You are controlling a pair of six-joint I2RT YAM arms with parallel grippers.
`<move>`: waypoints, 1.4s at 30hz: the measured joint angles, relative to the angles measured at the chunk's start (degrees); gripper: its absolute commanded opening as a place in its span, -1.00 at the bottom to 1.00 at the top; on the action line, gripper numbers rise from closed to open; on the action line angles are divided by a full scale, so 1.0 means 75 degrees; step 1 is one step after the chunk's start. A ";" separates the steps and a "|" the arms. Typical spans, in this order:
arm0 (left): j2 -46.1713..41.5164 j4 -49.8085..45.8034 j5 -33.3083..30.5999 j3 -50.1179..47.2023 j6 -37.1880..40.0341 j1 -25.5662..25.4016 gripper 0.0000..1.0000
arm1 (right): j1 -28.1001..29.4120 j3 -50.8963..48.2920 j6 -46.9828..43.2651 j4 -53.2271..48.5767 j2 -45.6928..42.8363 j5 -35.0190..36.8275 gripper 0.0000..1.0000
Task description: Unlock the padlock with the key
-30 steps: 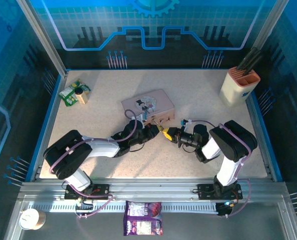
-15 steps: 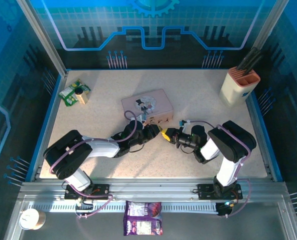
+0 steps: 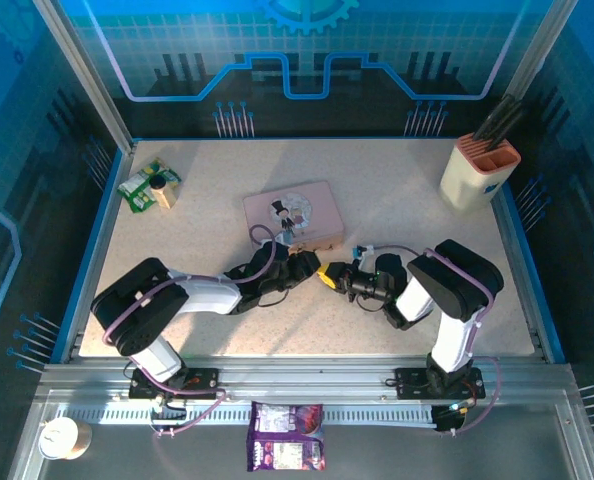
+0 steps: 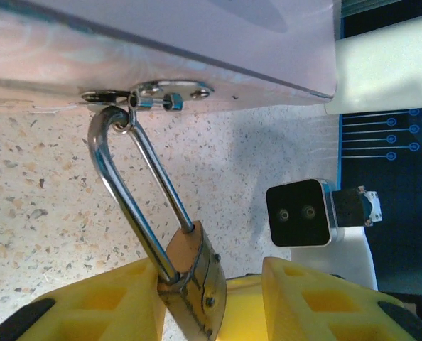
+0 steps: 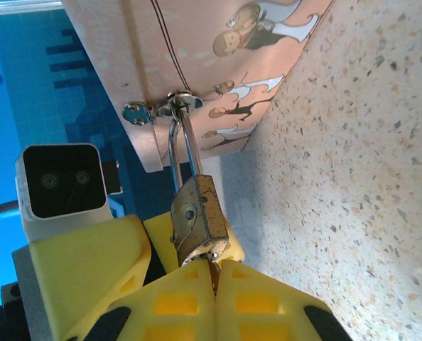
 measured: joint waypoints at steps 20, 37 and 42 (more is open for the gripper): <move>0.0280 -0.0233 -0.0082 0.0178 -0.0376 0.0047 -0.83 | 0.0187 0.0105 -0.0020 -0.0006 0.0154 0.0047 -1.00; -0.0020 -0.1014 -0.0347 0.0315 -0.0685 -0.0111 -1.00 | -0.0466 -0.0323 -0.0679 0.0076 -0.0254 -0.0009 -0.36; -0.0254 -0.1594 -0.0458 0.0443 -0.0656 -0.0108 -1.00 | -0.0539 -0.0723 -0.1174 -0.0294 -0.0711 -0.0044 -0.35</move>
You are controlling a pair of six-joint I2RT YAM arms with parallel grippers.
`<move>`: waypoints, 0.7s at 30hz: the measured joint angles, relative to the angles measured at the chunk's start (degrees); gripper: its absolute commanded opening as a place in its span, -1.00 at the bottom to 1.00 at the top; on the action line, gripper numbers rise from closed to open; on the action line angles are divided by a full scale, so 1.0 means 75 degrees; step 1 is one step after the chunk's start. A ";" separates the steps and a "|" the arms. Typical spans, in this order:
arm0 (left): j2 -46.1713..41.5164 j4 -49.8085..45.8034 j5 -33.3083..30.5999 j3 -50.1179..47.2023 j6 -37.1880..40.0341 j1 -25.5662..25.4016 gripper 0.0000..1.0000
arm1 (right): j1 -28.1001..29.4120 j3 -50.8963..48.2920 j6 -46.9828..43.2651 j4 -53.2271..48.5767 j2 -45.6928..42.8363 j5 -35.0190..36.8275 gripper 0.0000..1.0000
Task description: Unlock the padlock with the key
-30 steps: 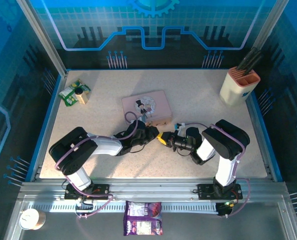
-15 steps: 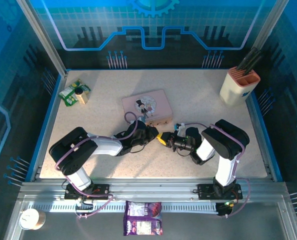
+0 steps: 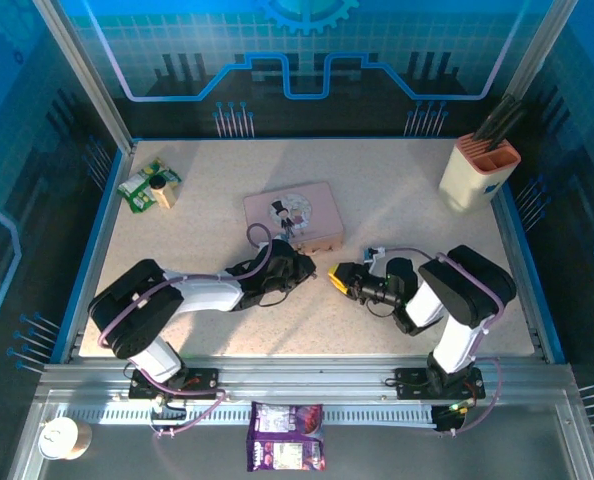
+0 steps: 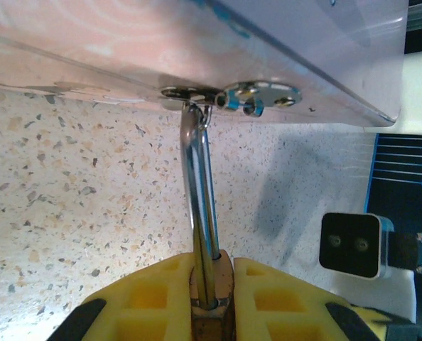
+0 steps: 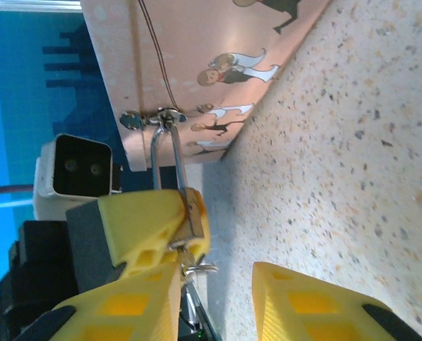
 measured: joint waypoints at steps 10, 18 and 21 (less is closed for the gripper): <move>-0.0117 -0.0586 -0.0067 0.0224 0.0009 0.0041 -1.00 | 0.1037 0.1157 -0.4229 -0.6368 -0.5106 0.1813 -0.17; -0.0140 -0.0673 0.0096 0.0239 0.0003 0.0093 -1.00 | 0.2218 0.0764 -0.8038 -0.7723 -0.7257 0.4036 -0.17; -0.0251 -0.0775 0.0119 0.0239 0.0003 0.0117 -1.00 | 0.3217 0.0160 -0.9323 -0.7495 -0.7181 0.4797 -0.16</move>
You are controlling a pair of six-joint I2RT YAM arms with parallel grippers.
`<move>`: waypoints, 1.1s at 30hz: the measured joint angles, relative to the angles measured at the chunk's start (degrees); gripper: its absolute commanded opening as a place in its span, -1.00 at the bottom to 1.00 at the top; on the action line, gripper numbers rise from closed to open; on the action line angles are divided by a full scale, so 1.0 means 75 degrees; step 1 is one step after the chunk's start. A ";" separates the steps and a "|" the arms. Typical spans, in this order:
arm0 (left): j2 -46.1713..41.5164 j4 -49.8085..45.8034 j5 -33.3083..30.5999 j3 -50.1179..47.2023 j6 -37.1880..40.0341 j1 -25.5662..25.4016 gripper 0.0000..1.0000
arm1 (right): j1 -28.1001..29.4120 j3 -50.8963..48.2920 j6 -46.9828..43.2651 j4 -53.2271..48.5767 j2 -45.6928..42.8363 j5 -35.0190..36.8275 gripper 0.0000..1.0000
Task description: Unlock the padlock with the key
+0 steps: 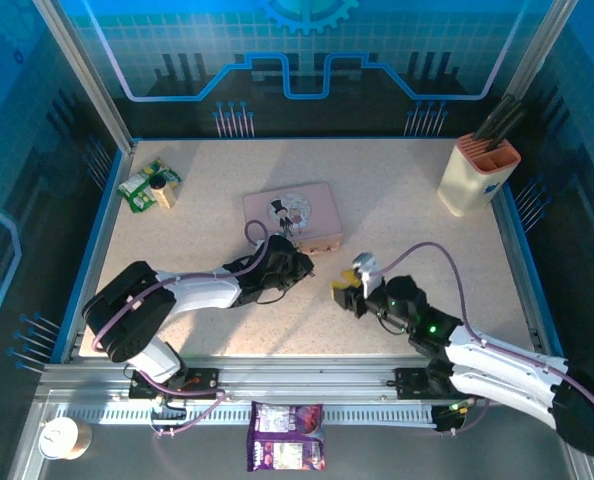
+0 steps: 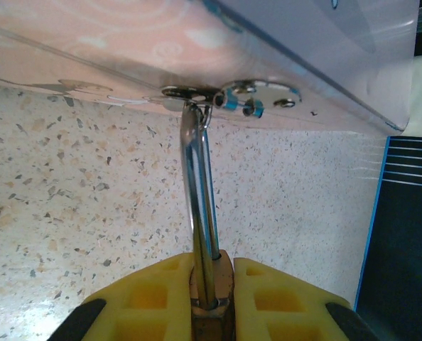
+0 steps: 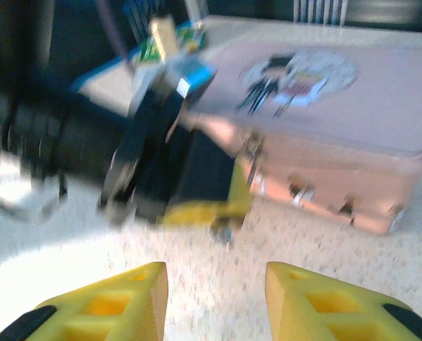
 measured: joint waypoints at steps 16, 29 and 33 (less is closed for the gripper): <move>-0.0417 -0.0029 0.0058 -0.0003 -0.0137 0.0015 -1.00 | 0.1743 -0.0122 -0.3923 0.4817 0.4436 0.2792 -0.28; -0.0589 0.0079 0.0149 -0.0379 -0.0318 0.0015 -1.00 | 0.1786 0.0300 -0.4237 0.7155 0.6140 0.3611 -0.36; -0.0650 0.0085 0.0146 -0.0408 -0.0347 0.0015 -1.00 | 0.1784 0.0306 -0.4199 0.7166 0.6175 0.3611 -0.36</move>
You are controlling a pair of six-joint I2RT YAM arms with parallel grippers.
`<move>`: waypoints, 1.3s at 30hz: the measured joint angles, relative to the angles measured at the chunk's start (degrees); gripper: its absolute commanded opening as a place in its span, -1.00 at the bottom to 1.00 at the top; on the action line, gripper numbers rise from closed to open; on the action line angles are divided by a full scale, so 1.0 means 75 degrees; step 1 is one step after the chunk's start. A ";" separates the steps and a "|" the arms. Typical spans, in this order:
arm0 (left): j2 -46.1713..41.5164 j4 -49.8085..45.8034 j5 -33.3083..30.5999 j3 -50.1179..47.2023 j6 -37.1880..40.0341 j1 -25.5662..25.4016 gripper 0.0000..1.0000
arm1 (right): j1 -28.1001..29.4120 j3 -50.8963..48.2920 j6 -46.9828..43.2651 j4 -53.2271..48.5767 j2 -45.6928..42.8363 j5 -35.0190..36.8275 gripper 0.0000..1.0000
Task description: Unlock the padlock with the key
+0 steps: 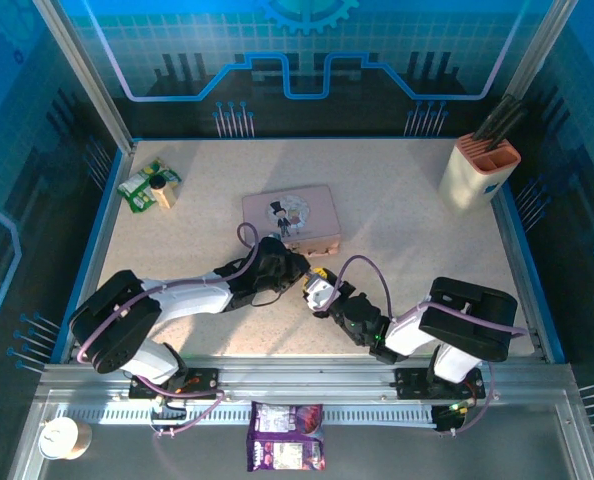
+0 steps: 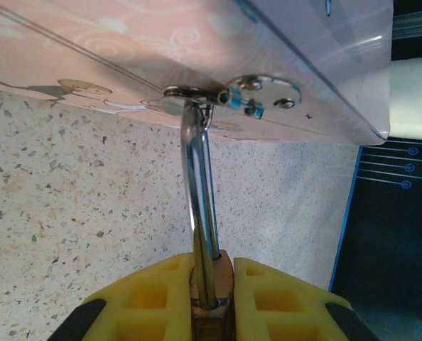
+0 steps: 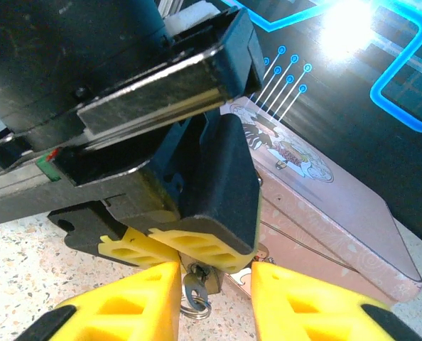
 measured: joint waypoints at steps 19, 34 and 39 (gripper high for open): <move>-0.0373 -0.0047 -0.0009 -0.0055 -0.0020 -0.0003 -1.00 | -0.0134 0.0108 0.0289 -0.0093 0.0219 -0.0087 -0.45; -0.0425 -0.0076 -0.0067 -0.0055 -0.0020 -0.0105 -1.00 | -0.0254 0.0175 0.0609 -0.0239 0.0254 -0.0187 -0.54; -0.0425 -0.0079 -0.0087 -0.0055 -0.0020 -0.0131 -1.00 | -0.0318 0.0178 0.0729 -0.0361 0.0254 -0.0210 -0.56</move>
